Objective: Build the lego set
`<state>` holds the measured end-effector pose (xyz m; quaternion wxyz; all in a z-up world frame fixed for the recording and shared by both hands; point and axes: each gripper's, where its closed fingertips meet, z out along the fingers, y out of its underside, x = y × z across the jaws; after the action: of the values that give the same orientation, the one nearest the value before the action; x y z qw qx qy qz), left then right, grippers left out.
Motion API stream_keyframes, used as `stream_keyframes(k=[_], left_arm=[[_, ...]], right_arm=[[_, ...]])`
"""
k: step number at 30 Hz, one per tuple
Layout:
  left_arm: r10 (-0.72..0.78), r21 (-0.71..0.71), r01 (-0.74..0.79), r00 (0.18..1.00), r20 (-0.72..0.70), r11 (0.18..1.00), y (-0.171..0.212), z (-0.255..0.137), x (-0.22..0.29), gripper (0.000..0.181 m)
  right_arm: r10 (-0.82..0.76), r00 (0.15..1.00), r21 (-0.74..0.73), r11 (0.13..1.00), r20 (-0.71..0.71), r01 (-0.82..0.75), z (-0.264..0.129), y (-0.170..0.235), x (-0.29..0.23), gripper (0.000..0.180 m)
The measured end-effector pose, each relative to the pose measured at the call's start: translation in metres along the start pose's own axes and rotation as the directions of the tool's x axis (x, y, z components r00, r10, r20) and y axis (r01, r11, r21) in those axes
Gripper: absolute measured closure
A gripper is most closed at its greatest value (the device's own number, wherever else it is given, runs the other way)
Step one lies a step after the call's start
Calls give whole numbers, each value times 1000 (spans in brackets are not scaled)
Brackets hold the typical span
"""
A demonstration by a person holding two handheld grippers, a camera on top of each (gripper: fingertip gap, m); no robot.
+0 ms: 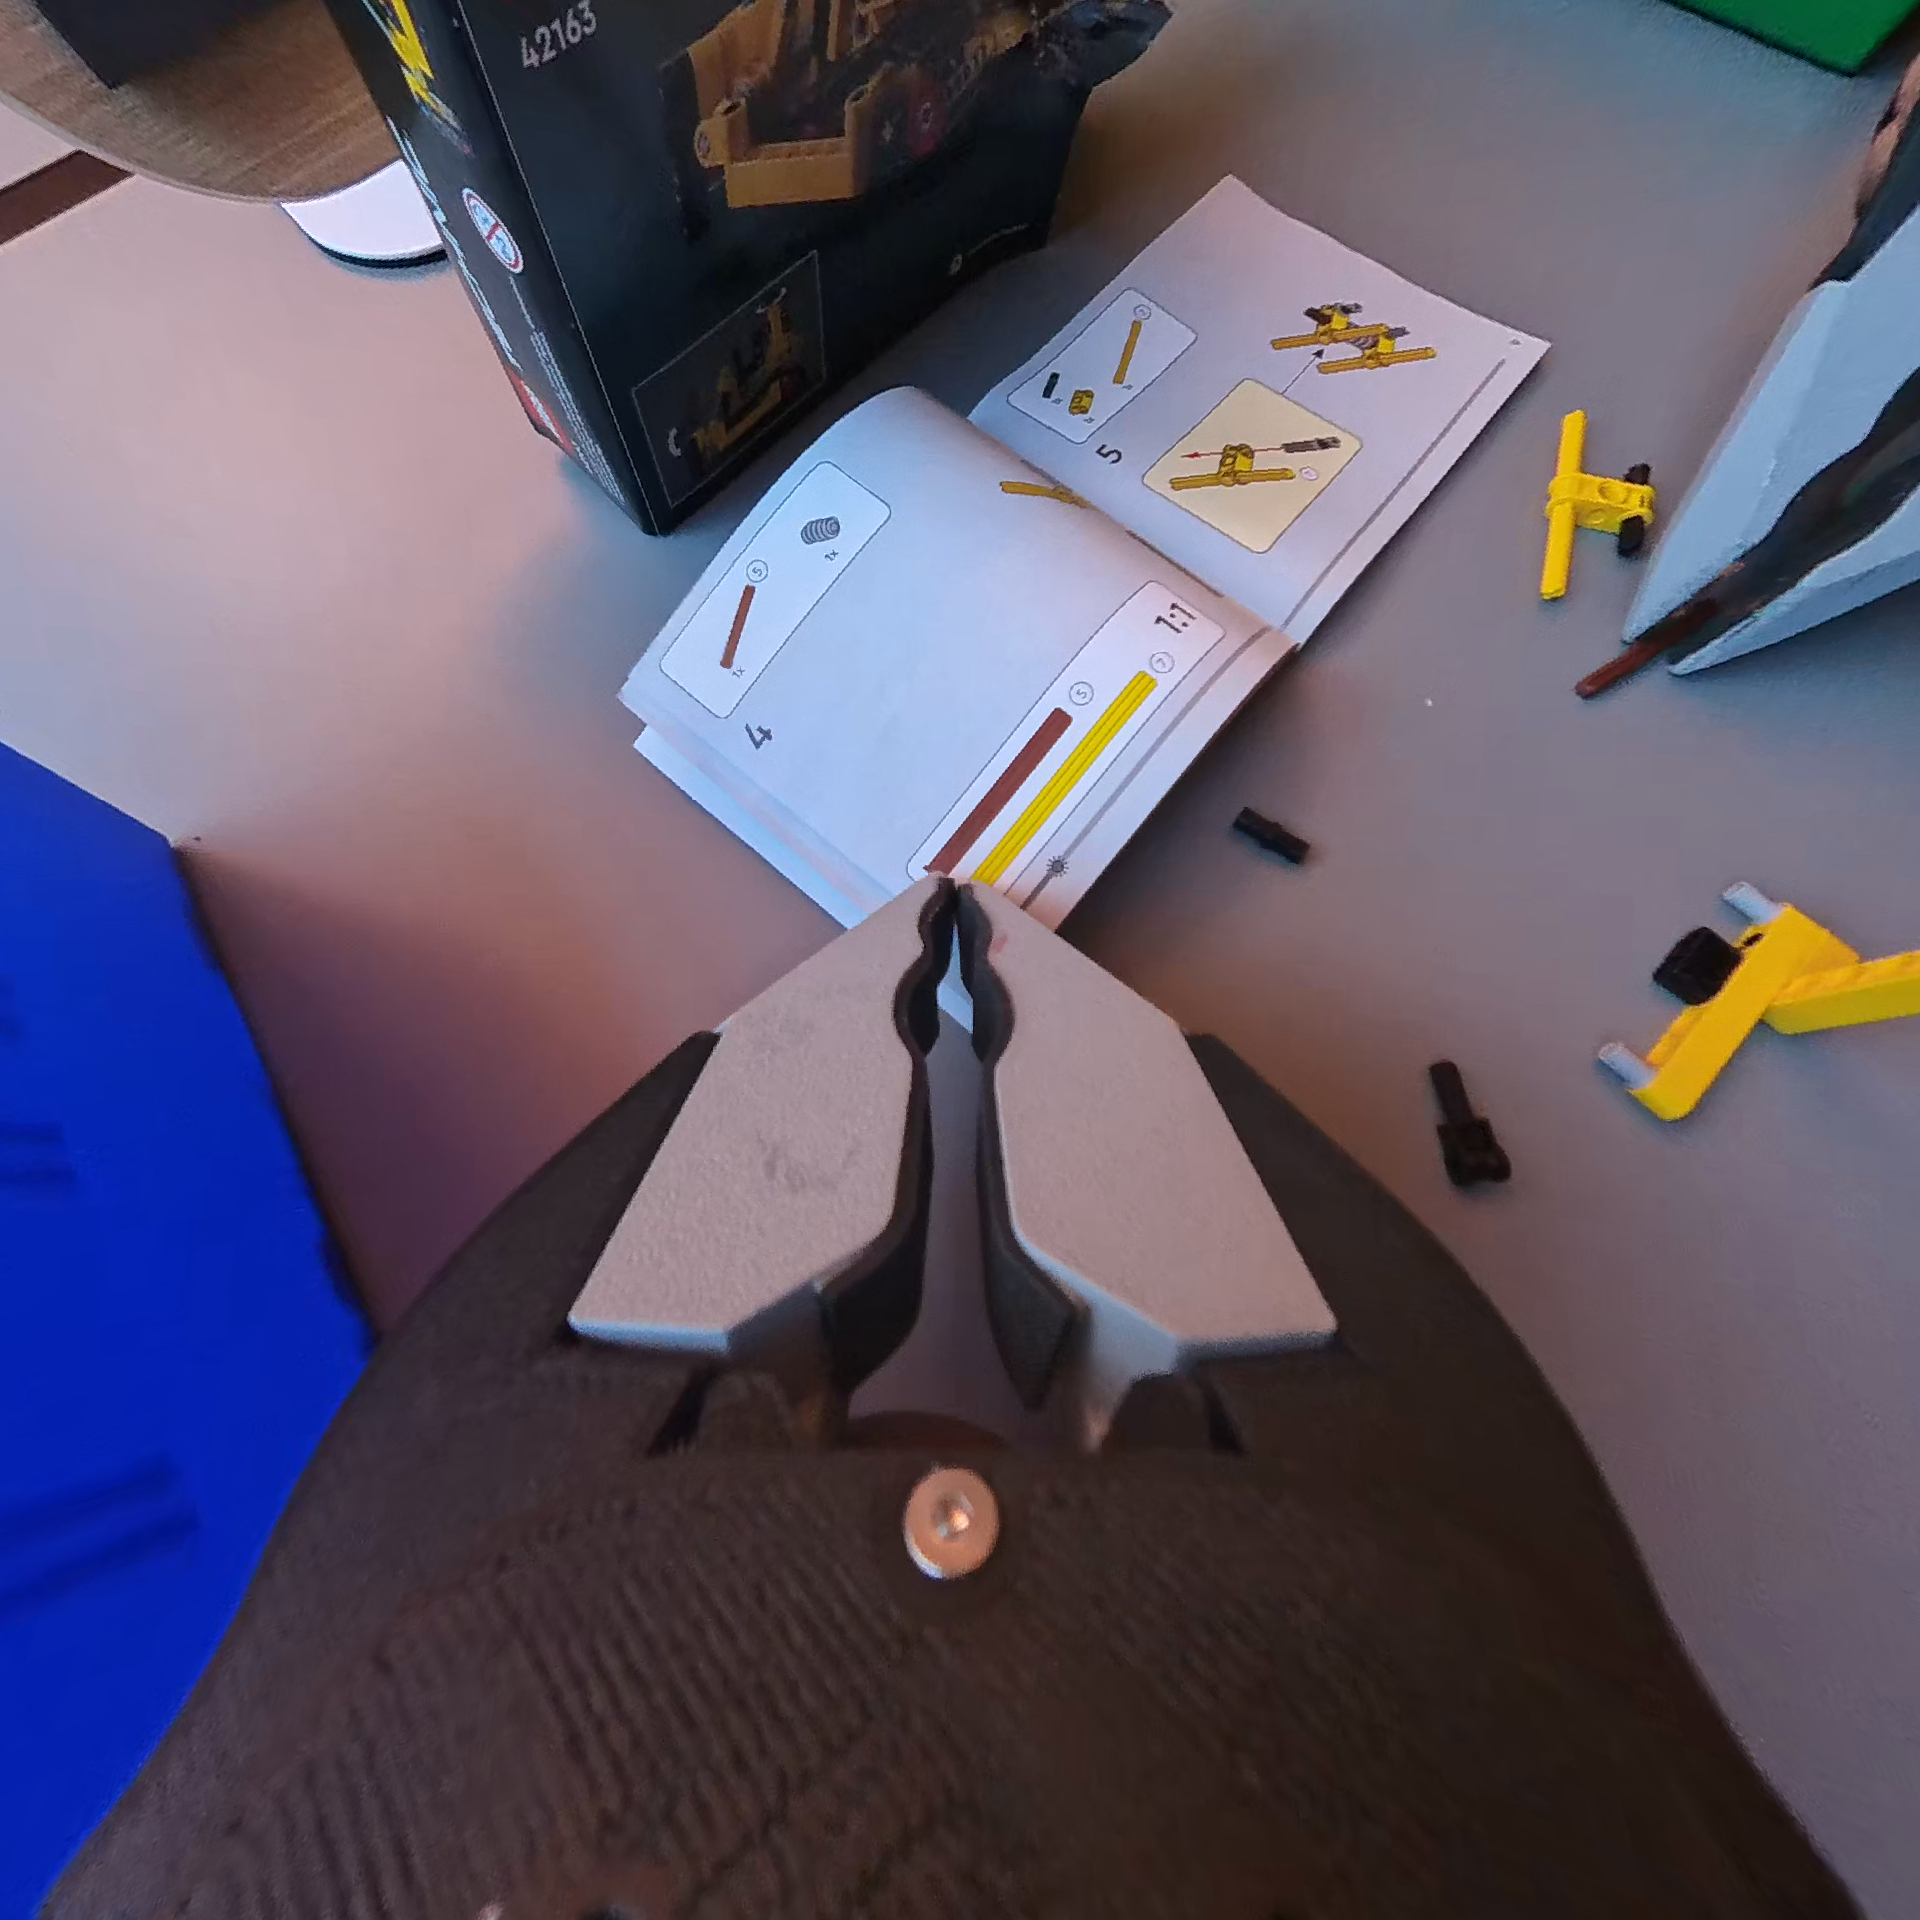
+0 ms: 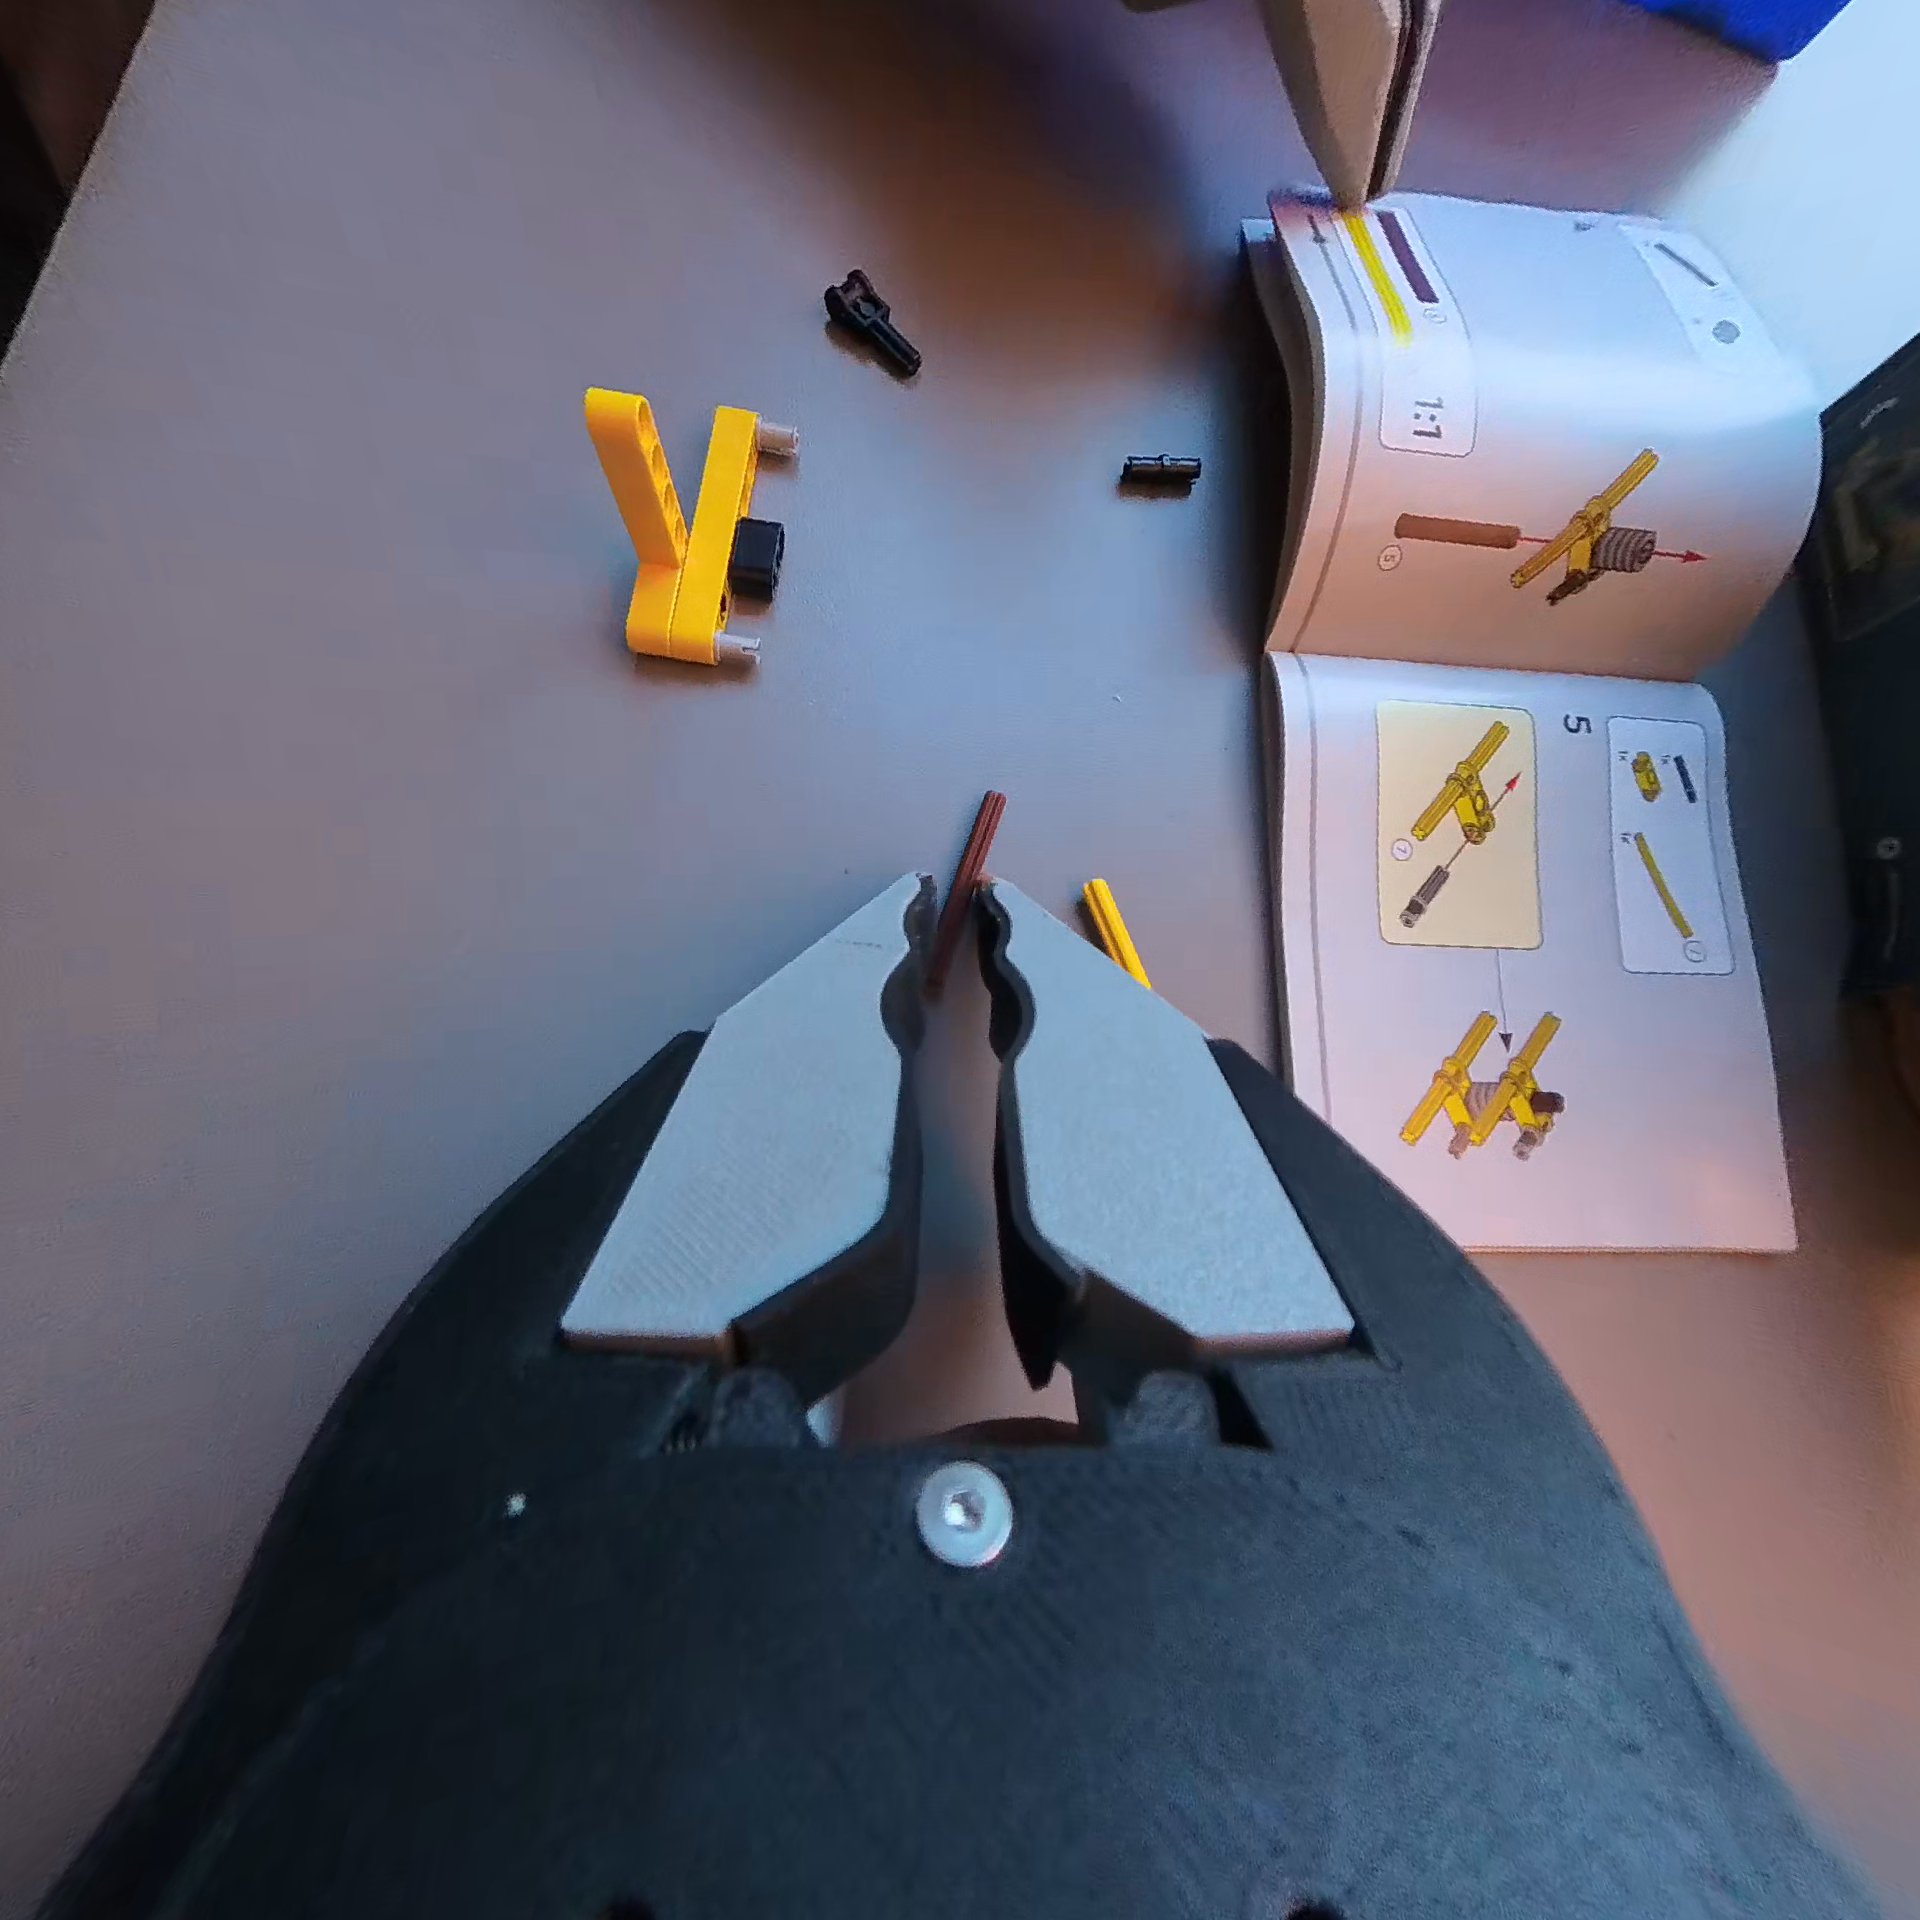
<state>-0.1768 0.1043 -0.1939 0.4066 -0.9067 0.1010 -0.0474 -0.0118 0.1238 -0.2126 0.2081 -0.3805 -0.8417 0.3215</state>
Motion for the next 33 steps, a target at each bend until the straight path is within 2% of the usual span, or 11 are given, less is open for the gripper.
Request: stream_keyframes(k=[33], left_arm=[[-2, -1, 2, 1000, -1, 1000, 0, 1, 0, 181]], right_arm=[[-11, 1000, 40, 999, 9, 10, 1, 0, 0, 176]])
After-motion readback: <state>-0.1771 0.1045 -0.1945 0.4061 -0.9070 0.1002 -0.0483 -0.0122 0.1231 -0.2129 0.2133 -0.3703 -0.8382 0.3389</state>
